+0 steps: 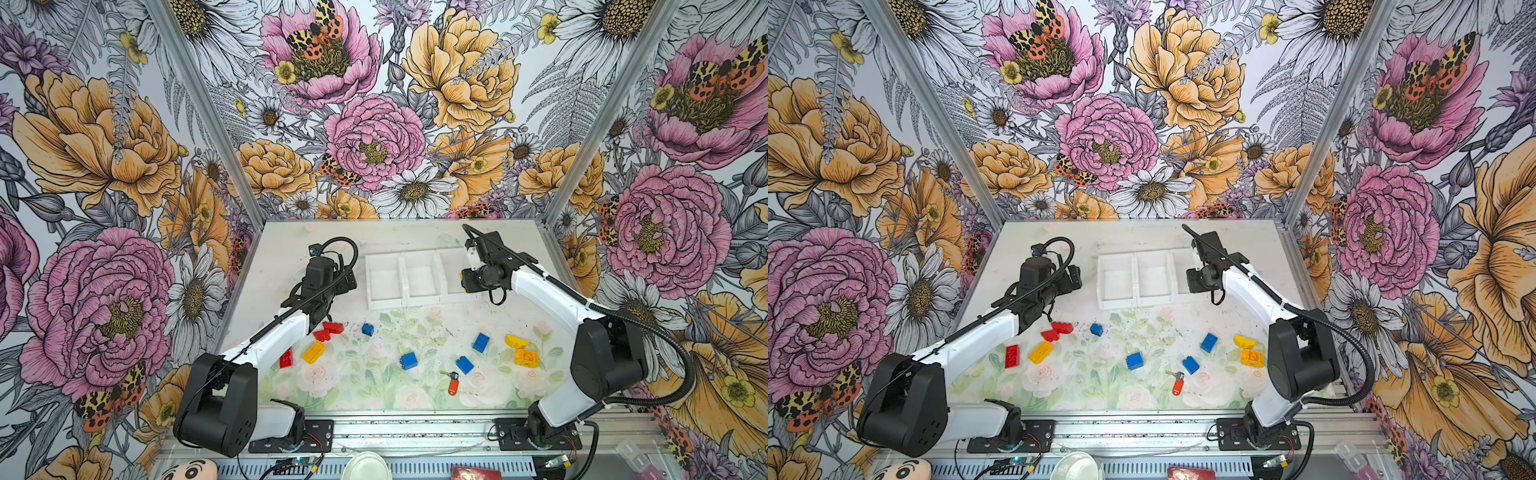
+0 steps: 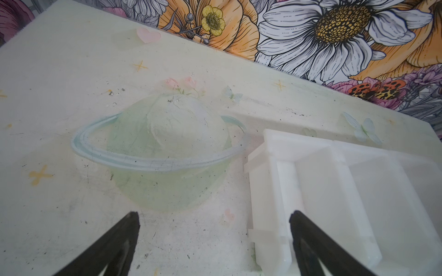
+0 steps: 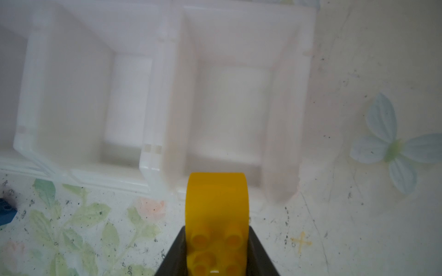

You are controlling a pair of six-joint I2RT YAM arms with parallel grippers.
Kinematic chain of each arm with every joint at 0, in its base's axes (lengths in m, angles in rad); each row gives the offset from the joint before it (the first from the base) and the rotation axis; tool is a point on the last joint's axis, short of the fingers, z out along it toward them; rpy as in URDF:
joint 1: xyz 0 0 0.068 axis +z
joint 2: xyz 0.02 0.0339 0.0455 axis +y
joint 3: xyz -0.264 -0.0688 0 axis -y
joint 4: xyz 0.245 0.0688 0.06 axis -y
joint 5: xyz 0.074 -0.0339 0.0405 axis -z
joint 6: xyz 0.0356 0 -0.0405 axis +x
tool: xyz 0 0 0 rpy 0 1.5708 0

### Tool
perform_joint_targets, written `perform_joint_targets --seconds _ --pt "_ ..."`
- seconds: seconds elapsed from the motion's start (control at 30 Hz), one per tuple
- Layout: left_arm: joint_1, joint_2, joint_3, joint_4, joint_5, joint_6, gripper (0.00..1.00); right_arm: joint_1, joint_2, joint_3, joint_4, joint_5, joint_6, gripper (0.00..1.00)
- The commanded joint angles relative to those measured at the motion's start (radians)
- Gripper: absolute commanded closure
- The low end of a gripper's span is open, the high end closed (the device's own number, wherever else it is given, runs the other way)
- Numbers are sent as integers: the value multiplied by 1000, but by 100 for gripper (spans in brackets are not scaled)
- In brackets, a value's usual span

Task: Sort the legos into containers by color
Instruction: Place the lego in the container.

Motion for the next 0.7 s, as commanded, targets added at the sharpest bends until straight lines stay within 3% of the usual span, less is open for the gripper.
perform_joint_targets --seconds 0.0,0.3,0.53,0.67 --pt "-12 -28 -9 -7 22 -35 1 -9 105 115 7 29 -35 74" --pt "-18 -34 -21 -9 26 -48 1 -29 286 268 7 34 -34 72" --pt "-18 -13 -4 -7 30 -43 1 -32 277 261 6 27 -23 49" --pt "-18 -5 2 -7 33 -42 1 -35 233 229 4 22 -14 45"
